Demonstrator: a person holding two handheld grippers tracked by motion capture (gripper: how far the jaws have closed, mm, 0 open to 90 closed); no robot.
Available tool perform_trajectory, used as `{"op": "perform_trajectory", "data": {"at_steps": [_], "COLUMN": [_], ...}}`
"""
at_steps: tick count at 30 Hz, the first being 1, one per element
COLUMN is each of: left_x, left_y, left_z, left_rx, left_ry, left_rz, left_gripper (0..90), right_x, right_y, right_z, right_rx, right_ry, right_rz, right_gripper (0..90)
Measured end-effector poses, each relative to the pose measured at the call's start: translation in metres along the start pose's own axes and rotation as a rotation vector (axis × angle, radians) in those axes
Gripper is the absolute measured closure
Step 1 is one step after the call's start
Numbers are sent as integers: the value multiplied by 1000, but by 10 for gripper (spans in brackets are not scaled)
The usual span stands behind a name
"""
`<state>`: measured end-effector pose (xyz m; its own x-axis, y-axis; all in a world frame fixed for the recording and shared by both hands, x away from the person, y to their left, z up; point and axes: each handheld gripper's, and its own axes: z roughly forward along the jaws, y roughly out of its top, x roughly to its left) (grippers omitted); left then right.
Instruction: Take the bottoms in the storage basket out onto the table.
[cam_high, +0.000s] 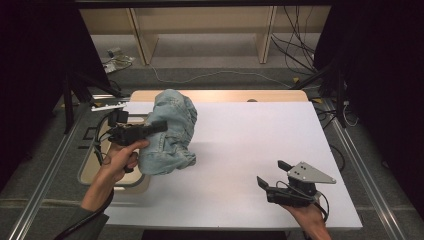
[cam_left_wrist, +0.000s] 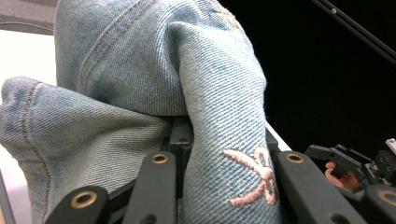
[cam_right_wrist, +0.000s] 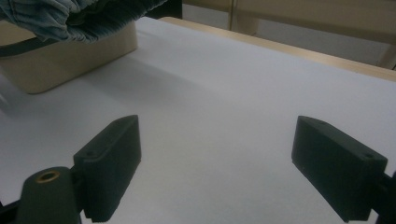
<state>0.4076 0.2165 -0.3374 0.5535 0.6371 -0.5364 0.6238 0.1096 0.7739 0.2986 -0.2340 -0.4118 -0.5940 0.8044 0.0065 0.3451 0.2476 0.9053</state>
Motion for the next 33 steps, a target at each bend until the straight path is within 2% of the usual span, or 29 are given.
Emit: {"op": "perform_trajectory", "data": {"at_steps": [7,11,17,33], "left_x": [-1,-2,-4,-5], "left_y": [-2,-5,-8,-5], "left_z": [6,14,22,34], "left_rx": [-3,13,34,57], "left_ry": [4,9,6,29], "left_rz": [-4,9,3,19], "left_gripper": [695,695,695,695], "right_x": [0,0,0,-1], "right_y": [0,0,0,0], "right_z": [0,0,0,-1], "right_rx": [1,1,1,0], "right_ry": [-1,-4,-3,-4], "right_rz": [1,3,4,12], "right_gripper": [168,168,168,168]}}
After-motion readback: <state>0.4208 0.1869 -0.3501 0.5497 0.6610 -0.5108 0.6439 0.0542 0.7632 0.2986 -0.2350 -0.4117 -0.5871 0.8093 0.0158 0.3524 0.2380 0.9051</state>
